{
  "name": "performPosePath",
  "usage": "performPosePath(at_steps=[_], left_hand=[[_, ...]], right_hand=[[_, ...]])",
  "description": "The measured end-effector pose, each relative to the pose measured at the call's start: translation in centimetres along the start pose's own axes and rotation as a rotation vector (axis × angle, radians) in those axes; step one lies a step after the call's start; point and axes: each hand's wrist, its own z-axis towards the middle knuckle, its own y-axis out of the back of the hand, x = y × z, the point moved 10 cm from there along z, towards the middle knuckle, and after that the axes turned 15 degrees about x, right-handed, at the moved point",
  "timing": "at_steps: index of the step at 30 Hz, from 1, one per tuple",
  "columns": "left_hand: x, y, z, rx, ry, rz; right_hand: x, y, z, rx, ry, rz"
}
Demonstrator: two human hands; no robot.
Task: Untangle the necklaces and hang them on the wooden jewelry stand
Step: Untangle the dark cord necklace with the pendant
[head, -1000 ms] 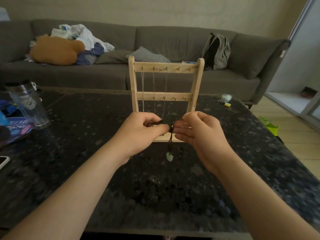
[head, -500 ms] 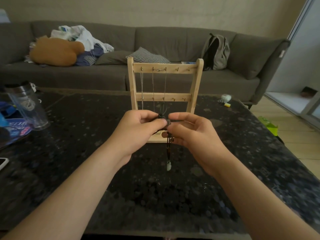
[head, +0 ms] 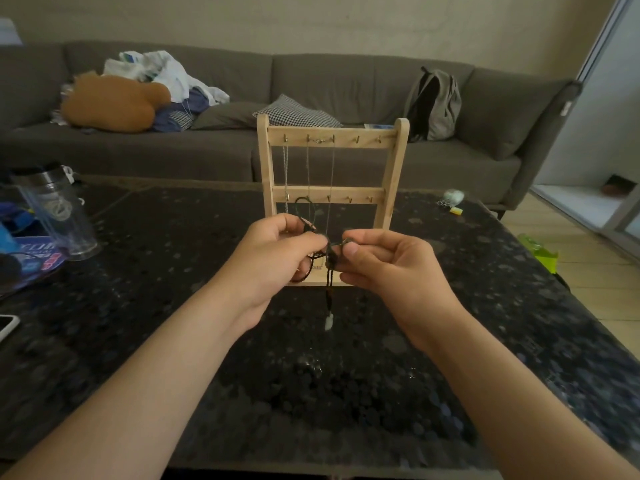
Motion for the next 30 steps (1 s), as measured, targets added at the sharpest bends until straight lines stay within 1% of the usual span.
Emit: performPosePath(at_steps=[7, 11, 14, 20, 24, 26, 30], left_hand=[[0.2, -0.5, 0.0, 0.026, 0.021, 0.02], [0.5, -1.1, -0.1, 0.06, 0.051, -0.07], [0.6, -1.5, -0.2, 0.087, 0.075, -0.142], [0.7, -1.8, -0.6, 0.123, 0.1, -0.206], [0.6, -2.0, -0.7, 0.136, 0.103, -0.211], [0.5, -2.0, -0.7, 0.134, 0.104, -0.2], [0.0, -2.1, -0.7, 0.136, 0.085, -0.129]], right_hand=[[0.3, 0.5, -0.2, -0.043, 0.016, -0.097], [0.6, 0.1, -0.2, -0.019, 0.034, -0.122], [0.9, 0.4, -0.3, -0.037, 0.061, -0.137], [1.5, 0.0, -0.2, -0.024, 0.127, -0.282], [1.8, -1.0, -0.1, 0.034, 0.135, -0.418], [1.7, -1.5, -0.1, 0.08, 0.111, -0.427], [1.8, -1.9, -0.1, 0.091, 0.121, -0.6]])
